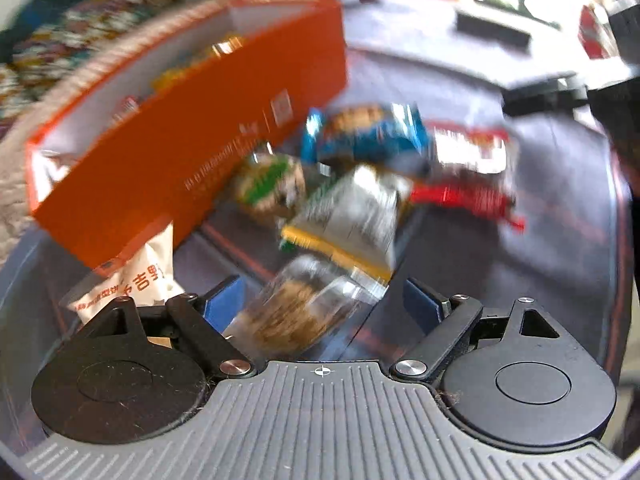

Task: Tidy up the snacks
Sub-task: 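Grasp a round cracker packet with the left tool while the right tool grasps a red-labelled bag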

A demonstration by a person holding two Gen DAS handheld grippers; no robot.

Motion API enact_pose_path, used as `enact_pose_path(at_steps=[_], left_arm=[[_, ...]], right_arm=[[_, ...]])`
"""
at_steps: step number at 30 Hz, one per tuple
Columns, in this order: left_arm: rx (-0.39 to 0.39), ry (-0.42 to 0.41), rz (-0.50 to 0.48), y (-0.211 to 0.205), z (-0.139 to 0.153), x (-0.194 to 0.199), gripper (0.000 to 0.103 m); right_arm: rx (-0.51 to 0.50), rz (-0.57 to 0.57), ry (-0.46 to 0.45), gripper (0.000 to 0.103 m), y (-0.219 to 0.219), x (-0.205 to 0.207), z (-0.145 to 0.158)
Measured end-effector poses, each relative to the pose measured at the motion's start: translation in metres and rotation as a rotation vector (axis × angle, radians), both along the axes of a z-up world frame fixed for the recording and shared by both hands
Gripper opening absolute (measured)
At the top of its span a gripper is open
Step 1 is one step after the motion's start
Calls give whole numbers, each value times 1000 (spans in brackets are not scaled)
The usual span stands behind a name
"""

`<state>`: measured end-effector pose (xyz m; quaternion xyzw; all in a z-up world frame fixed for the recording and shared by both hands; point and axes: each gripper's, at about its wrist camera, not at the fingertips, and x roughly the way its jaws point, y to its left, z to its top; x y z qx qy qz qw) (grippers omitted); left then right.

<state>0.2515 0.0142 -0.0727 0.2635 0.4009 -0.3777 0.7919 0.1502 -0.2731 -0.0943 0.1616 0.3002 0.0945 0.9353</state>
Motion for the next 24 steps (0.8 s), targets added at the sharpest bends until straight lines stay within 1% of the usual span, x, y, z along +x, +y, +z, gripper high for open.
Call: enact_pose_path(at_steps=[1, 2, 3, 6, 8, 9, 10, 12, 15, 16, 18, 20, 22, 23, 24], left_arm=[[26, 23, -29, 4, -1, 6, 58], [41, 48, -49, 7, -3, 11, 54], [45, 70, -62, 10, -4, 17, 52], [20, 147, -72, 12, -3, 31, 33], [4, 137, -41, 12, 0, 30, 8], [-1, 137, -2, 12, 0, 28, 3], [-6, 143, 63, 15, 0, 25, 0], [-8, 119, 192, 19, 1, 7, 0], [-23, 73, 405, 26, 1, -33, 0], [-32, 56, 482, 28, 0, -48, 0], [-65, 13, 601, 31, -3, -77, 0], [-92, -29, 700, 32, -5, -99, 0], [-151, -27, 789, 34, -7, -111, 0], [-177, -25, 815, 35, -8, -113, 1], [-178, -33, 819, 35, -7, -115, 1]], right_arm=[[-4, 2, 2, 103, 1, 0, 0], [-8, 6, 3, 103, 2, 1, 0], [-11, 11, 5, 103, 3, 2, -1], [-21, 26, 15, 103, 7, 5, -2], [-28, 29, 19, 103, 9, 6, -3], [-26, 27, 19, 103, 9, 6, -3], [-24, 24, 21, 103, 8, 6, -3], [-19, 22, 25, 103, 6, 6, -4], [-29, 28, 18, 103, 7, 4, -3], [-39, 33, 13, 103, 9, 2, -2], [-71, 50, -2, 103, 15, 0, -1], [-119, 69, -27, 103, 25, -3, 2], [-159, 89, -54, 103, 39, -2, 5], [-181, 103, -63, 103, 48, 1, 8], [-198, 117, -75, 103, 57, 4, 11]])
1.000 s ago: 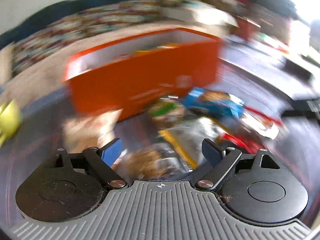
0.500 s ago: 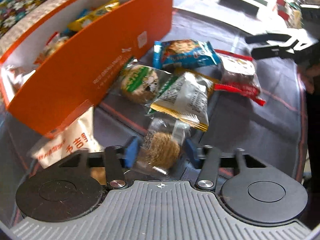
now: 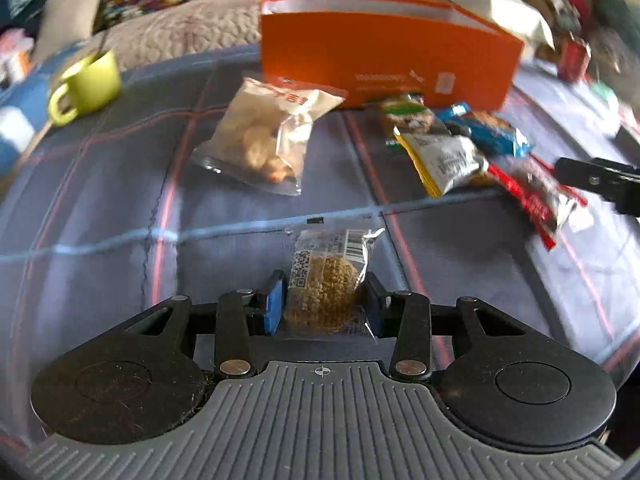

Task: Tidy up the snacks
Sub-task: 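Grasp a round cracker packet with the left tool while the right tool grasps a red-labelled bag, then lift the cracker packet and red-labelled bag off the table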

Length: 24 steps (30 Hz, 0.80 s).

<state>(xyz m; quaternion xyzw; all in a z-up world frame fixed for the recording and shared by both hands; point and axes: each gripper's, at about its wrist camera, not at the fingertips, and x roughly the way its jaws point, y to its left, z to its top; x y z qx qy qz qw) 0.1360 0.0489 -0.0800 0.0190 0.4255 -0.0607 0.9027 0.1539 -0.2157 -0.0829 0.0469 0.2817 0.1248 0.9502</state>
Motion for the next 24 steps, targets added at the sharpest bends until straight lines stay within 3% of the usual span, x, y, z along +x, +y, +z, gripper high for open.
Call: enact_pose_path(at_steps=[2, 4, 7, 11, 18, 21, 24], left_arm=[[47, -16, -27, -7, 0, -1, 2], [32, -11, -10, -8, 0, -1, 2], [15, -14, 4, -7, -2, -1, 5], [9, -16, 3, -8, -5, -4, 6], [7, -26, 7, -9, -5, -6, 8], [5, -21, 3, -9, -5, -7, 15], [8, -17, -1, -11, -6, -9, 27]], right_arm=[[-33, 32, -29, 103, 21, 8, 7], [-104, 35, -38, 103, 40, 21, 7], [-199, -16, 26, 103, 53, 48, -6], [-142, -39, 124, 103, 33, 46, -12], [-141, -63, 154, 103, -15, -10, -9], [-38, -106, 126, 103, -32, -38, 7], [3, -156, 123, 103, -36, -70, 18]])
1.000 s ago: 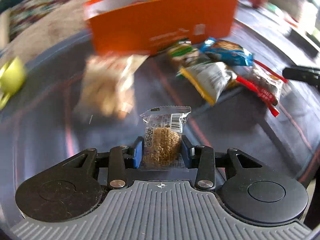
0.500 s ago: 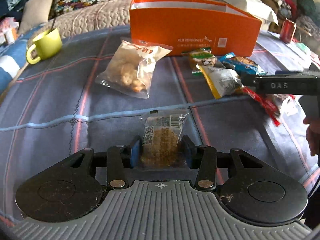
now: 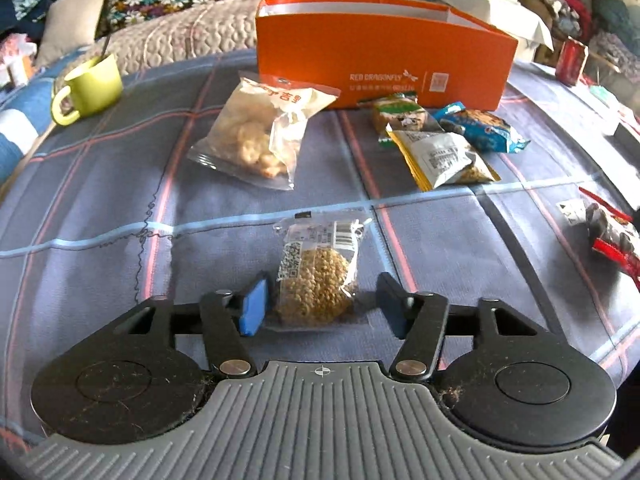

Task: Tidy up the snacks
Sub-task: 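Lift the cracker packet and red-labelled bag off the table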

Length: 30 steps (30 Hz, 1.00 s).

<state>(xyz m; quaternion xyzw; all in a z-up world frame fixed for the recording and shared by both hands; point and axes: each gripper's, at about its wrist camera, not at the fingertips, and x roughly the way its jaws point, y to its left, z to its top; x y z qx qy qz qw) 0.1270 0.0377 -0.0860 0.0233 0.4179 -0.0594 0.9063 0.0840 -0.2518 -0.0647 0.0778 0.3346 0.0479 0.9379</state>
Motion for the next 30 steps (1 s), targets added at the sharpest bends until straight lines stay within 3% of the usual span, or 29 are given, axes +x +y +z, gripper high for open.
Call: enact_pose_path(at_steps=[4, 8, 12, 14, 20, 24, 30], left_arm=[[0, -11, -8, -2, -2, -2, 32], [-8, -7, -8, -1, 0, -5, 32], [-6, -6, -4, -1, 0, -5, 32], [-1, -5, -3, -2, 0, -5, 35], [0, -8, 5, -2, -3, -4, 48], [6, -8, 5, -3, -3, -5, 52], [8, -4, 9, -2, -3, -5, 56]], right_arm=[[33, -38, 54, 103, -2, -14, -5], [88, -61, 112, 103, -8, 12, -24], [50, 23, 101, 103, 16, 43, -25], [-14, 51, 94, 103, 31, 52, -27], [-87, 66, 10, 102, 40, 40, -36], [-187, 79, 4, 102, 52, 37, -40], [-185, 48, 13, 103, 55, 40, -39]])
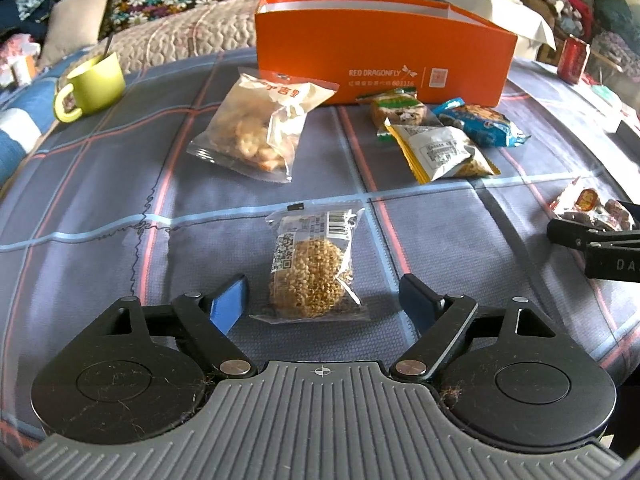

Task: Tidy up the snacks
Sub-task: 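Lift the cracker packet and red-labelled bag off the table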

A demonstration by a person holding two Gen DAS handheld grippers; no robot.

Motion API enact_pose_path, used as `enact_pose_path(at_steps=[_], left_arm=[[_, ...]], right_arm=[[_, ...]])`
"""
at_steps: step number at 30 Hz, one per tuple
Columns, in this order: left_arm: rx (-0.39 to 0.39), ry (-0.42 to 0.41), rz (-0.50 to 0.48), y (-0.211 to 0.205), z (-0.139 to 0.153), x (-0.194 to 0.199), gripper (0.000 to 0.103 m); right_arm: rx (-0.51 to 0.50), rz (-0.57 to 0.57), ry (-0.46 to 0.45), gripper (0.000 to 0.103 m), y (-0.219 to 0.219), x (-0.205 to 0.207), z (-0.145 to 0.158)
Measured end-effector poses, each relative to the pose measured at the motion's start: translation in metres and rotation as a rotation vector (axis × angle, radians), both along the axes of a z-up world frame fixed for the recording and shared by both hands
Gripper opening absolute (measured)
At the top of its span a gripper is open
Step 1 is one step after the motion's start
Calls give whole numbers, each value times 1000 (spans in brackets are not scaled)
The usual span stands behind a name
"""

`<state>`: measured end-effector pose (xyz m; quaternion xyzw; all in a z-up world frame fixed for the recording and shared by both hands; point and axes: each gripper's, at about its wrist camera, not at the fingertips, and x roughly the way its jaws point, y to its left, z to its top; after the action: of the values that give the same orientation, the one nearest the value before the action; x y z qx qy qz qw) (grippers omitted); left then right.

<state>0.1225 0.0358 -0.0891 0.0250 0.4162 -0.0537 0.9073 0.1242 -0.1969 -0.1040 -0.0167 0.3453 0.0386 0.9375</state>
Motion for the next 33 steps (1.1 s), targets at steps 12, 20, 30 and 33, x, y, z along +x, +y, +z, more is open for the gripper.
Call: enact_pose_path(at_steps=[12, 20, 30, 33], left_arm=[[-11, -21, -37, 2, 0, -5, 61], [-31, -21, -42, 1, -1, -1, 59], [-12, -24, -55, 2, -4, 6, 60], [0, -35, -63, -1, -4, 9, 61]], right_arm=[[94, 0, 10, 103, -9, -12, 8], [156, 9, 32, 103, -9, -6, 8], [49, 65, 0, 103, -10, -2, 10], [66, 91, 17, 103, -10, 3, 4]])
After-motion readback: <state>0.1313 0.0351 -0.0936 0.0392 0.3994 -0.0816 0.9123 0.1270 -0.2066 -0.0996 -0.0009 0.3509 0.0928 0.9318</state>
